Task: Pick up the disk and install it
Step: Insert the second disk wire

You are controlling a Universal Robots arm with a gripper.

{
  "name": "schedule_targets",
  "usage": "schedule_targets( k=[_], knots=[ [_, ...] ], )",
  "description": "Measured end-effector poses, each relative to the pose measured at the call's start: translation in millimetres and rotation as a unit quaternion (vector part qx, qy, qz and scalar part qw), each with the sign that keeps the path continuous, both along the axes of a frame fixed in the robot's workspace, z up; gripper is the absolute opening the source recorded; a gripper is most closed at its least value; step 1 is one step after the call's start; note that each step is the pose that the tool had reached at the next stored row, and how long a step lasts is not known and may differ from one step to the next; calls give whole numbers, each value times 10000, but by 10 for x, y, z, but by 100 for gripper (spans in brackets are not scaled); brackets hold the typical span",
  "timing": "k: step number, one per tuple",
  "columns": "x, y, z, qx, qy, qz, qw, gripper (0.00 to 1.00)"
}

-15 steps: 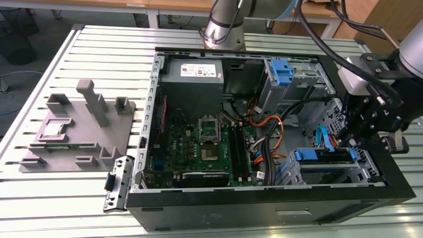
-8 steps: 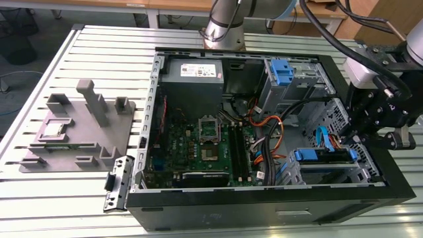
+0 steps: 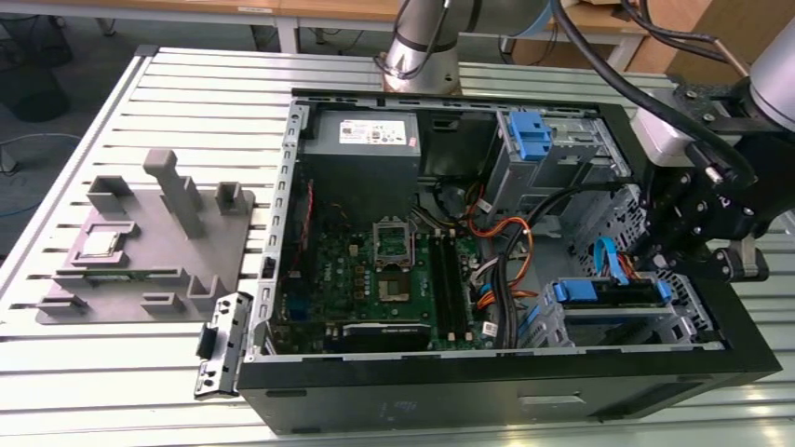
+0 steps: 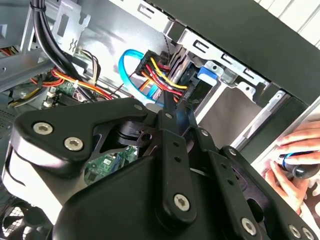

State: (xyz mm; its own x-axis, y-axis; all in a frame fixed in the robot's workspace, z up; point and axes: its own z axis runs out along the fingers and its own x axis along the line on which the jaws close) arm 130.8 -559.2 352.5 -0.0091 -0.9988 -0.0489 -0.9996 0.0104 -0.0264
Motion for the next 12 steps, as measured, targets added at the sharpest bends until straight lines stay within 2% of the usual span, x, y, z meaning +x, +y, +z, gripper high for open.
schedule_targets(
  k=[3, 12],
  knots=[
    [0, 1, 40, 0, 0, 0, 10000, 24],
    [0, 1, 56, 1, 0, -1, 10000, 24]
  ],
)
